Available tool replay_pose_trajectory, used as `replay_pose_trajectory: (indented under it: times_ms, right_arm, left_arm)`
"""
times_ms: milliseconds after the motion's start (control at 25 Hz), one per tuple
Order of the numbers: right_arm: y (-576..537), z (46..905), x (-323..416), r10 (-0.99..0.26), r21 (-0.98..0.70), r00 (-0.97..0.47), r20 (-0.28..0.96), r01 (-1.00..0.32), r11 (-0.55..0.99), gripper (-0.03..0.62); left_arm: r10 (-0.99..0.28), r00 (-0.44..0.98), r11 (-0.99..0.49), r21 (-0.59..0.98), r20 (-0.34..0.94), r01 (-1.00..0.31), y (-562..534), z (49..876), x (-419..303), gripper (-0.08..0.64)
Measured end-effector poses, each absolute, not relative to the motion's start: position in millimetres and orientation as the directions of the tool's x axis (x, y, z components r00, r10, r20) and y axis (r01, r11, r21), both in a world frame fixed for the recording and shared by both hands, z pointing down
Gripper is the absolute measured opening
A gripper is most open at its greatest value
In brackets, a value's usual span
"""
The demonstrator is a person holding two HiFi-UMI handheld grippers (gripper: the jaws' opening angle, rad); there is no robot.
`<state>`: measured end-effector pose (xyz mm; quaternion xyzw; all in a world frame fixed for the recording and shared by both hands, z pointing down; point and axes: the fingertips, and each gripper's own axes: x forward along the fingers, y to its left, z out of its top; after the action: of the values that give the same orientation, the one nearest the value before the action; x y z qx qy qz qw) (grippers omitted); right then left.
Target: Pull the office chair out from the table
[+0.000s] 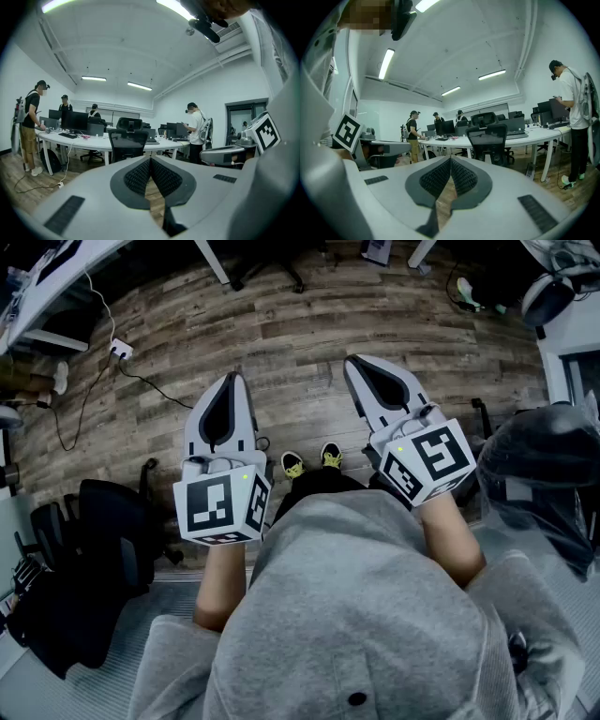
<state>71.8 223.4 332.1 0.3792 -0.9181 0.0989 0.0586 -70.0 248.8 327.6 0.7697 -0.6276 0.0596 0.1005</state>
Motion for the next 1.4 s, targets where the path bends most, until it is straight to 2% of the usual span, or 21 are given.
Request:
replay_pose_trajectory:
  times_ms: [640,1400]
  right_arm:
    - [229,318,46,-0.674,-0.221,-0.724,0.146,-0.688,0.691,0.028]
    - [236,308,-1,-0.681,-0.173,-0.720,0.133,-0.693,0.700,0.028]
  left_arm:
    - [-0.954,0.221,-0.210,0.076,0.200,-0.975,254,315,-94,0.011]
    - [-0.958,0.220,-0.210,0.074,0.184,-0.975,264,313,-138,0.011]
